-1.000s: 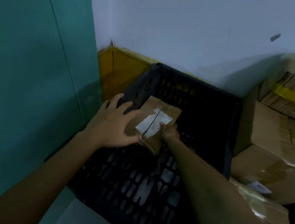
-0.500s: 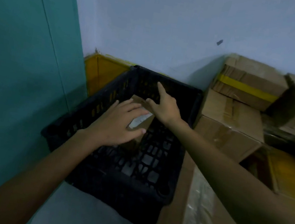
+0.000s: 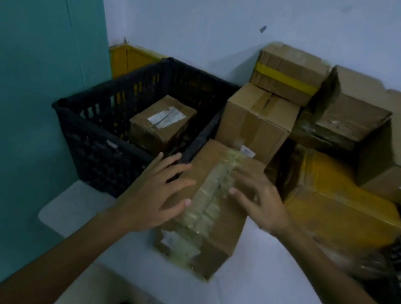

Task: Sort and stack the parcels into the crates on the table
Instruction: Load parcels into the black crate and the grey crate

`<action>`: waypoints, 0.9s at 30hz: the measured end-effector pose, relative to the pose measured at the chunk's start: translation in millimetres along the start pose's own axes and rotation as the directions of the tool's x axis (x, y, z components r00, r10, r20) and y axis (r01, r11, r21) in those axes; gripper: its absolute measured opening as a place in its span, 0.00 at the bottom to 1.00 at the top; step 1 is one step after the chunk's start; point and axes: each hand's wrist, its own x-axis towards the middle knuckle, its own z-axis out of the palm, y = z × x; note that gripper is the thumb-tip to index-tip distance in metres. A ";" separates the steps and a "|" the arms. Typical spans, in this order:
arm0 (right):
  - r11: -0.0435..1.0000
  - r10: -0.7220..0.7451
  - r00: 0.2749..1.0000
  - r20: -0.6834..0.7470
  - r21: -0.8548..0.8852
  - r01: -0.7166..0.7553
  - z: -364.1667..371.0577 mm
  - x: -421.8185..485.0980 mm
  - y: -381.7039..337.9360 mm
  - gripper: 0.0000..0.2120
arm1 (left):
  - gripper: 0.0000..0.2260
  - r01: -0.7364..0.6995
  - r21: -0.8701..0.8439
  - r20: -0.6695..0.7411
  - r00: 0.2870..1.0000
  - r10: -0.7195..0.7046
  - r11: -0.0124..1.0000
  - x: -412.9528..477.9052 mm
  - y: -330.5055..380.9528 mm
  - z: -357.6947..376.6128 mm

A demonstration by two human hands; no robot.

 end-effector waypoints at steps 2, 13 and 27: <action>0.994 -0.060 0.985 0.161 -0.085 0.075 11.5 -22.5 8.6 0.40 | 0.22 -0.039 -0.008 -0.068 0.997 0.038 0.999 -24.8 7.8 15.4; 0.996 0.057 0.995 0.078 0.071 -0.063 33.5 -67.4 16.4 0.31 | 0.30 0.515 -0.473 0.153 0.847 -0.510 0.715 -53.3 35.6 65.6; 0.982 -0.081 0.990 0.115 0.176 0.060 -84.0 -62.8 -46.6 0.39 | 0.18 0.415 -0.406 -0.264 0.800 -0.539 0.814 23.2 56.6 -19.9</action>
